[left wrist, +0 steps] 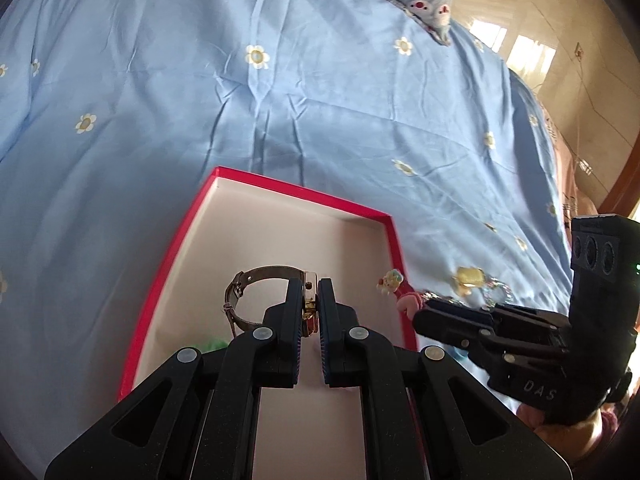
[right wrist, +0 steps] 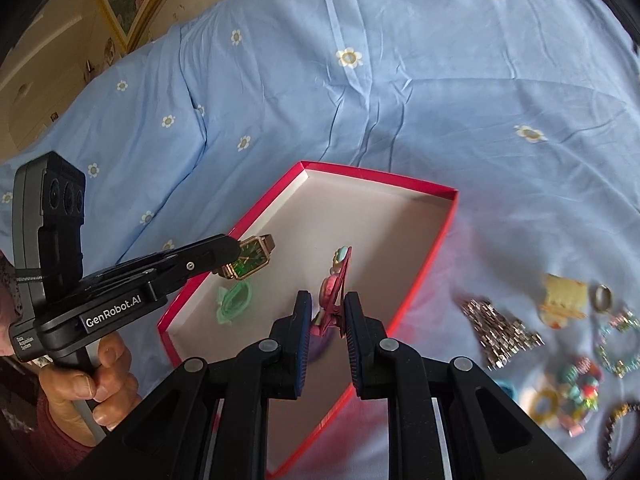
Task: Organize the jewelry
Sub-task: 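Carry the watch and keychain into the red box and open both tools, then withdraw both open tools from the box to the remaining jewelry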
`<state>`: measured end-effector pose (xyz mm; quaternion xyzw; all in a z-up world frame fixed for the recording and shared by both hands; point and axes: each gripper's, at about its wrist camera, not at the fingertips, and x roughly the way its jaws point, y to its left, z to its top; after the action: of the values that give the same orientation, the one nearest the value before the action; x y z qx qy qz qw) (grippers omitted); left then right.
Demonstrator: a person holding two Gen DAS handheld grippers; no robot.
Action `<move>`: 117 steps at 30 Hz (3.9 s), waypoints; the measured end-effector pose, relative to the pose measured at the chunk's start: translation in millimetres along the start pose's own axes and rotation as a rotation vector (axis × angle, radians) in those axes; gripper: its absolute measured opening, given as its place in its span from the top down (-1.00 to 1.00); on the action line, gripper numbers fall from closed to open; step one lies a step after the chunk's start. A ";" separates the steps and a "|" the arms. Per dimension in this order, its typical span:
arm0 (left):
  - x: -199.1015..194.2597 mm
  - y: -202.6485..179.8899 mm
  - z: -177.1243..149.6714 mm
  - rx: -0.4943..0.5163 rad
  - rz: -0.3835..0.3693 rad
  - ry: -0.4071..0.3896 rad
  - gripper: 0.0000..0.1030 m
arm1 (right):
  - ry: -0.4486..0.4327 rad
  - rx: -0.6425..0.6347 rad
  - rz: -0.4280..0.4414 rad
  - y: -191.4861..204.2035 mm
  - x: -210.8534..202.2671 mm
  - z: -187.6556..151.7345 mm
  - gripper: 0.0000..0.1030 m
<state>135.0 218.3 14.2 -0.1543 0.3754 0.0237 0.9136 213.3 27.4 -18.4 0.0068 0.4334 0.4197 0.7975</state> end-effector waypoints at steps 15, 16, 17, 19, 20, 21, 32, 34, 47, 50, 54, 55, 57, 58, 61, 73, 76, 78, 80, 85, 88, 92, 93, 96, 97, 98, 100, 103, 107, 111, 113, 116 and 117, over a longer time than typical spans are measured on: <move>43.4 16.5 -9.1 0.004 0.067 0.097 0.88 | 0.095 -0.029 -0.026 0.6 61.5 8.6 0.68; 45.4 16.4 -10.0 0.005 0.067 0.104 0.88 | 0.102 -0.028 -0.026 -0.1 63.9 8.0 0.68; 46.5 16.4 -11.0 0.004 0.067 0.110 0.88 | 0.107 -0.026 -0.026 -0.7 65.5 7.3 0.68; 46.6 16.9 -12.1 0.004 0.066 0.112 0.88 | 0.109 -0.027 -0.030 -0.3 67.4 7.0 0.68; 46.4 17.0 -12.1 0.005 0.066 0.113 0.88 | 0.112 -0.029 -0.031 -0.3 68.0 6.5 0.67; 47.2 17.6 -12.5 0.002 0.065 0.115 0.87 | 0.115 -0.029 -0.032 -0.5 68.6 6.1 0.67; 39.5 14.3 -12.2 -0.003 0.076 0.108 0.82 | 0.112 -0.004 -0.016 -3.7 66.3 6.4 0.40; 36.8 13.4 -11.1 -0.005 0.080 0.105 0.66 | 0.098 0.002 -0.006 -3.8 60.5 6.5 0.30; 1.7 -6.2 -18.7 -0.045 0.057 0.063 0.29 | 0.005 0.067 -0.001 -19.2 -3.3 -8.8 0.20; -4.9 -18.3 -20.5 -0.033 0.037 0.058 0.29 | -0.006 0.088 -0.015 -28.8 -19.1 -16.0 0.20; -7.3 -35.3 -24.1 -0.013 0.008 0.062 0.29 | -0.024 0.112 -0.039 -41.5 -39.6 -25.4 0.20; -6.9 -40.4 -25.1 -0.006 0.001 0.065 0.29 | -0.028 0.117 -0.045 -43.4 -43.3 -26.3 0.20; -5.9 -50.8 -28.0 0.010 -0.012 0.074 0.29 | -0.037 0.127 -0.061 -49.0 -53.4 -30.2 0.20; -5.6 -55.3 -29.3 0.016 -0.017 0.077 0.29 | -0.041 0.129 -0.067 -50.8 -56.9 -31.5 0.20; -5.0 -68.6 -33.4 0.038 -0.032 0.086 0.29 | -0.053 0.140 -0.085 -58.9 -69.3 -37.9 0.18; 7.6 -108.0 -37.3 0.109 -0.066 0.122 0.19 | -0.081 0.206 -0.178 -101.8 -111.0 -64.3 0.14; 12.7 -117.1 -37.2 0.128 -0.069 0.131 0.19 | -0.090 0.228 -0.199 -113.7 -119.2 -68.4 0.14; 16.6 -122.9 -36.3 0.140 -0.075 0.139 0.19 | -0.092 0.237 -0.208 -118.4 -122.0 -70.2 0.14; 21.5 -128.5 -34.7 0.156 -0.077 0.147 0.19 | -0.096 0.247 -0.219 -124.6 -123.8 -71.2 0.14; 36.1 -142.1 -32.3 0.199 -0.084 0.175 0.14 | -0.096 0.267 -0.248 -138.5 -124.8 -71.4 0.14; 45.4 -148.6 -30.7 0.223 -0.087 0.190 0.12 | -0.096 0.275 -0.256 -145.6 -123.0 -69.0 0.10; 58.2 -155.4 -27.9 0.245 -0.091 0.210 0.10 | -0.099 0.277 -0.280 -153.4 -119.1 -64.8 -0.08; 61.6 -157.1 -27.2 0.252 -0.094 0.216 0.09 | -0.097 0.277 -0.284 -155.2 -118.2 -64.5 -0.08; 71.2 -162.3 -26.2 0.275 -0.092 0.228 0.05 | -0.088 0.282 -0.301 -161.7 -112.9 -61.2 -0.08; 74.0 -163.8 -26.0 0.281 -0.090 0.231 0.05 | -0.086 0.284 -0.299 -163.1 -111.2 -60.2 -0.08; 77.0 -164.6 -25.7 0.285 -0.089 0.234 0.05 | -0.084 0.284 -0.296 -163.7 -109.7 -59.3 -0.08; 83.7 -165.8 -25.1 0.289 -0.086 0.245 0.03 | -0.080 0.275 -0.293 -163.4 -106.4 -57.1 -0.08; 93.7 -166.3 -24.4 0.294 -0.080 0.261 0.02 | -0.069 0.258 -0.288 -161.6 -98.8 -53.4 -0.08; 104.7 -167.9 -23.3 0.304 -0.077 0.276 0.02 | -0.045 0.234 -0.289 -160.7 -85.9 -48.5 -0.08; 114.5 -170.6 -22.4 0.320 -0.075 0.289 0.02 | -0.017 0.213 -0.295 -163.2 -74.5 -43.4 -0.07; 120.0 -172.8 -23.4 0.328 -0.068 0.297 0.02 | -0.008 0.203 -0.297 -164.2 -70.2 -40.9 -0.06; 127.2 -173.6 -26.3 0.339 -0.059 0.320 0.02 | 0.020 0.185 -0.310 -167.1 -60.1 -36.9 0.07; 129.3 -174.0 -27.4 0.344 -0.056 0.328 0.02 | 0.038 0.180 -0.315 -168.6 -54.5 -36.5 0.09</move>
<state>236.8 35.2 -47.9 -0.0084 0.5130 -0.0914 0.8535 284.8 -131.5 -67.0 0.0020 0.4799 0.2491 0.8412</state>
